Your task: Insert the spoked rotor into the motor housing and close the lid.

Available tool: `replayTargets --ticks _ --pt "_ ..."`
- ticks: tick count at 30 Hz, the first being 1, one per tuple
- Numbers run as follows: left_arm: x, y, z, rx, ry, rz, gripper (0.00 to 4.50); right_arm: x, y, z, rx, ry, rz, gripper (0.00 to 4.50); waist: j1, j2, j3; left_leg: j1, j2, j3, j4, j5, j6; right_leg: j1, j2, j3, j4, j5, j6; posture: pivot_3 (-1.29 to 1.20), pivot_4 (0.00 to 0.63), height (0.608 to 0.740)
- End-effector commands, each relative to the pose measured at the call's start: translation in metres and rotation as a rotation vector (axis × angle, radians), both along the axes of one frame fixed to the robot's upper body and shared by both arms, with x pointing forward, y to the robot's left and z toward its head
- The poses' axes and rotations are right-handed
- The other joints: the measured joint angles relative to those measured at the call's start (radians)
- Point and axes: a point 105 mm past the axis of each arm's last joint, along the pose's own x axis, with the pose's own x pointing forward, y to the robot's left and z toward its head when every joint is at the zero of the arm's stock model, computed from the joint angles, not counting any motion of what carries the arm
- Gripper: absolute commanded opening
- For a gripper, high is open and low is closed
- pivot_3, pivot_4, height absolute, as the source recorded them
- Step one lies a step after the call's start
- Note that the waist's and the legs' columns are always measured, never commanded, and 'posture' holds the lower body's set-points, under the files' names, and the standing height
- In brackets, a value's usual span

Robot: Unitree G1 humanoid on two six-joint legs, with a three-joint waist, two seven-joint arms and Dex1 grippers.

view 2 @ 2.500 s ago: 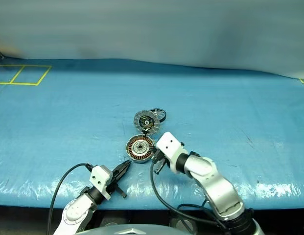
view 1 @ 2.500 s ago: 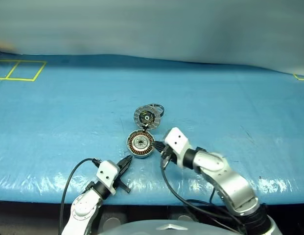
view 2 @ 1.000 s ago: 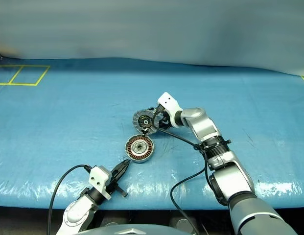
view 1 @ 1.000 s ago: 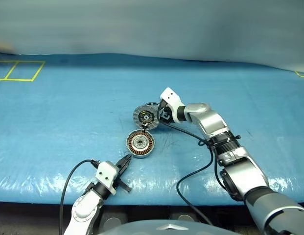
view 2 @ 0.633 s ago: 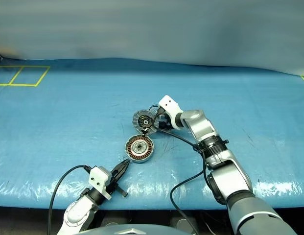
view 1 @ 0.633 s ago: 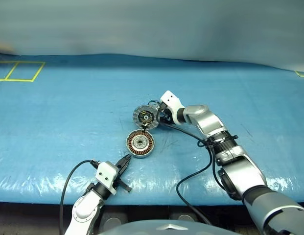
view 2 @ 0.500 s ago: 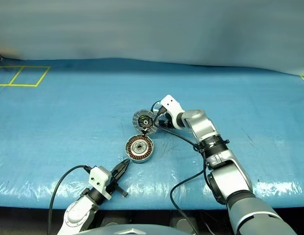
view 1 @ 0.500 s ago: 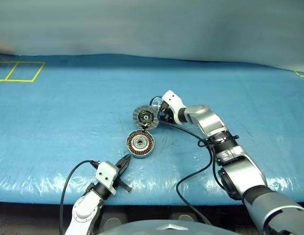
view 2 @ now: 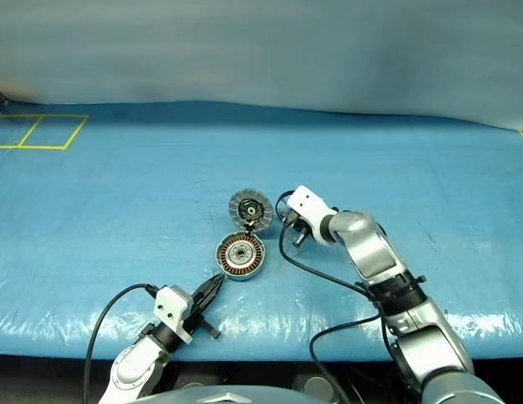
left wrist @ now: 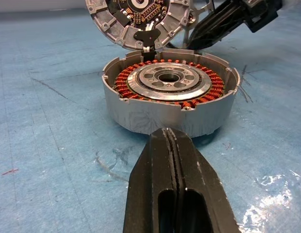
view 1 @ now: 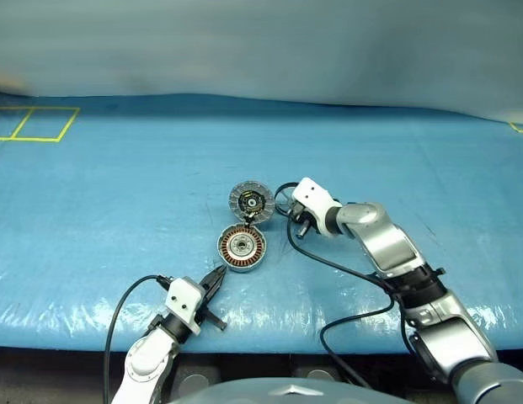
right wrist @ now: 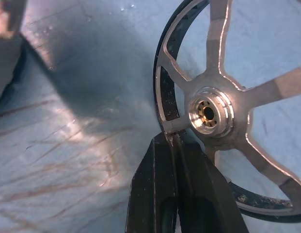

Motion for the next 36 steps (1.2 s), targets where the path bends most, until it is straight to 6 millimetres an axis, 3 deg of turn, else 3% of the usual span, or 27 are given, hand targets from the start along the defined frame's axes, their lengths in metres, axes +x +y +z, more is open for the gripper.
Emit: replayTargets --ticks 1,12,16,25,28,32,36 --pt "-0.005 -0.006 -0.003 0.003 0.023 -0.030 0.00 -0.026 -0.006 -0.006 -0.022 0.066 0.003 0.03 0.002 0.000 0.000 0.000 0.000 0.000 0.000 0.000 0.000 0.000 0.000 0.000 0.000 0.000 0.000 0.00 0.150 0.740" --pt "-0.001 -0.010 0.001 0.004 0.021 -0.067 0.00 -0.088 -0.017 -0.003 -0.063 0.182 0.170 0.03 0.009 -0.004 -0.001 0.001 0.000 0.000 0.002 0.000 0.000 -0.003 -0.001 0.000 -0.002 0.000 0.000 0.00 0.150 0.740" --pt "0.000 -0.011 0.003 0.004 0.021 -0.072 0.00 -0.095 -0.020 0.000 -0.088 0.200 0.231 0.03 0.009 -0.006 0.000 0.001 0.000 0.000 0.002 0.000 0.000 -0.003 -0.001 0.000 -0.002 0.000 0.000 0.00 0.150 0.740" --pt "0.000 -0.013 0.006 -0.002 0.028 -0.069 0.00 -0.089 -0.021 0.016 -0.100 0.141 0.280 0.03 0.010 -0.008 0.001 -0.001 0.000 0.000 0.002 0.000 0.000 -0.004 -0.001 0.000 -0.002 0.000 0.000 0.00 0.150 0.740" --pt "0.000 -0.013 0.006 -0.004 0.030 -0.066 0.00 -0.085 -0.022 0.021 -0.099 0.117 0.267 0.65 0.010 -0.008 0.002 -0.001 0.000 0.000 0.002 0.000 0.000 -0.005 -0.001 0.000 -0.002 0.000 0.000 0.00 0.150 0.740" --pt "0.000 -0.014 0.007 -0.006 0.032 -0.064 0.00 -0.082 -0.021 0.026 -0.091 0.094 0.263 1.91 0.011 -0.010 0.003 -0.001 0.000 0.000 0.002 0.000 0.000 -0.005 -0.001 0.000 -0.002 0.000 0.000 0.00 0.150 0.740" --pt "0.000 -0.014 0.007 -0.005 0.033 -0.064 0.00 -0.077 -0.019 0.036 -0.061 0.056 0.244 1.91 0.011 -0.010 0.003 -0.002 0.000 0.000 0.002 0.000 0.000 -0.005 -0.001 0.000 -0.001 0.000 0.000 0.00 0.150 0.740"
